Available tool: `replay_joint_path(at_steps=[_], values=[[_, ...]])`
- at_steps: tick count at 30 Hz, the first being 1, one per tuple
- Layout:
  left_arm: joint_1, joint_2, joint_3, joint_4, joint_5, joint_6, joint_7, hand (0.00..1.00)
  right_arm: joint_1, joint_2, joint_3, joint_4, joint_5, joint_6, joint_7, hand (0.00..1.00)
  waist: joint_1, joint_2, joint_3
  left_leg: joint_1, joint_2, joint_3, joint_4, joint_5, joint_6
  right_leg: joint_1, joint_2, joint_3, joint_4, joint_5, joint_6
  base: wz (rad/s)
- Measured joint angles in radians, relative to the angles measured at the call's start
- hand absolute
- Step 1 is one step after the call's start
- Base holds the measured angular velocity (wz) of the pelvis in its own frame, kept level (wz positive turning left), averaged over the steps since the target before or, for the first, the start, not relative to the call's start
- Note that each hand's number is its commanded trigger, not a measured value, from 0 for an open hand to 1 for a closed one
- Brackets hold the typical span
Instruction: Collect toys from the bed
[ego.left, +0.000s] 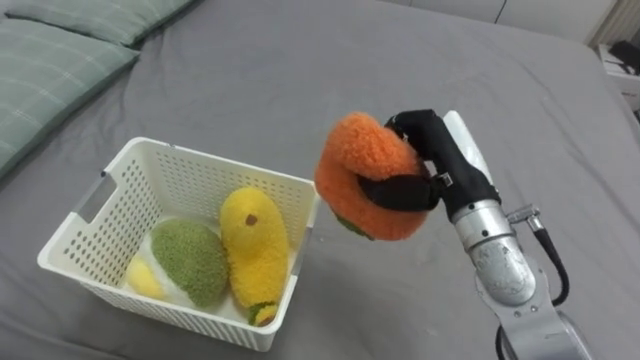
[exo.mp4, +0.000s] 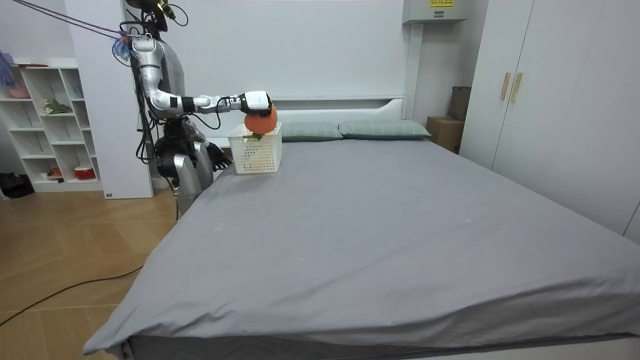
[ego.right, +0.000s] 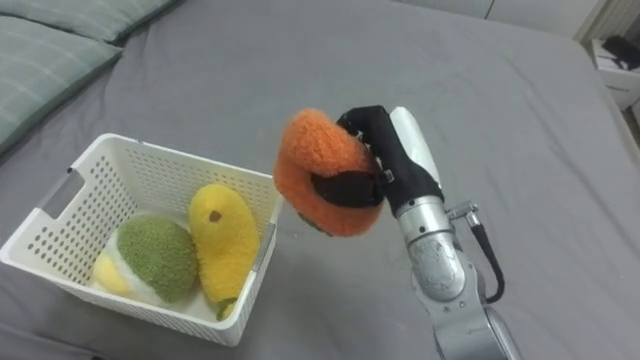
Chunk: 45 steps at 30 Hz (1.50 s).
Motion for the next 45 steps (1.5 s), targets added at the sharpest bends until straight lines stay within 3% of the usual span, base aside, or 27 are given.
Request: replay_joint_path(at_steps=[6, 9, 15, 16, 19, 20, 21, 22, 31, 45], values=[[-0.019, 0.000, -0.003, 0.024, 0.001, -0.005, 0.005, 0.00, -0.045, 0.002, 0.015, -0.025, 0.011, 0.000, 0.016, 1.00, 0.022, -0.002, 0.0011, 0.002, 0.001, -0.001, -0.003, 0.000, 0.000, 0.001, 0.001, -0.001, 0.000, 0.000, 0.000, 0.00], [-0.026, 0.000, -0.001, 0.023, 0.007, -0.007, 0.007, 0.00, -0.073, 0.008, 0.048, -0.025, -0.009, 0.000, 0.029, 1.00, 0.033, -0.011, 0.0080, -0.002, 0.001, -0.001, -0.005, 0.000, 0.000, -0.002, 0.001, -0.001, -0.001, 0.000, 0.000, 0.00], [-0.038, 0.000, -0.012, 0.019, 0.043, -0.007, 0.001, 0.00, -0.109, 0.052, 0.131, -0.026, -0.092, 0.010, 0.070, 0.98, 0.073, -0.018, 0.0045, -0.006, 0.001, -0.003, 0.000, -0.004, 0.001, -0.004, 0.000, -0.008, -0.001, 0.000, 0.000, 0.02], [-0.042, 0.000, -0.013, 0.018, 0.046, -0.007, 0.000, 0.00, -0.116, 0.058, 0.142, -0.026, -0.107, 0.015, 0.076, 0.66, 0.079, -0.020, 0.0033, -0.007, 0.001, -0.005, 0.000, -0.004, 0.001, -0.004, 0.000, -0.015, -0.001, 0.000, 0.000, 0.07], [-0.047, 0.001, -0.013, 0.019, 0.071, -0.007, -0.001, 0.00, -0.146, 0.069, 0.166, -0.026, -0.110, 0.019, 0.084, 0.53, 0.090, -0.023, 0.0007, -0.010, 0.001, -0.013, 0.000, -0.004, 0.001, -0.004, -0.001, -0.026, -0.002, 0.000, 0.000, 0.08], [-0.048, 0.000, -0.013, 0.019, 0.078, -0.007, -0.001, 0.00, -0.151, 0.069, 0.171, -0.026, -0.110, 0.019, 0.086, 0.37, 0.097, -0.024, 0.0005, -0.009, 0.001, -0.013, 0.000, -0.004, 0.001, -0.004, -0.001, -0.026, -0.002, 0.000, 0.000, 0.00], [-0.052, 0.000, -0.013, 0.019, 0.081, -0.007, 0.000, 0.00, -0.159, 0.070, 0.182, -0.026, -0.112, 0.019, 0.093, 0.11, 0.106, -0.025, 0.0003, -0.009, 0.001, -0.013, 0.000, -0.004, 0.001, -0.004, -0.001, -0.026, -0.002, 0.000, 0.000, 0.00], [-0.055, 0.001, -0.013, 0.019, 0.087, -0.007, 0.000, 0.00, -0.170, 0.069, 0.199, -0.026, -0.119, 0.021, 0.102, 0.00, 0.112, -0.027, 0.0007, -0.009, 0.001, -0.013, -0.001, -0.004, 0.001, -0.004, -0.001, -0.026, -0.002, 0.000, 0.000, 0.00], [-0.065, 0.017, -0.015, 0.021, 0.089, -0.005, 0.001, 0.00, -0.175, 0.072, 0.243, -0.026, -0.127, 0.028, 0.157, 0.00, 0.161, -0.061, 0.0113, -0.016, -0.001, -0.025, -0.003, -0.005, 0.001, -0.002, -0.001, -0.027, -0.004, 0.000, 0.001, 0.03], [-0.072, 0.026, -0.033, 0.019, 0.089, 0.017, 0.001, 0.00, -0.175, 0.085, 0.264, -0.025, -0.127, 0.047, 0.168, 0.00, 0.158, -0.059, 0.0123, -0.030, -0.002, -0.034, 0.001, -0.005, 0.001, -0.004, 0.001, -0.029, -0.018, 0.001, 0.002, 0.02]])
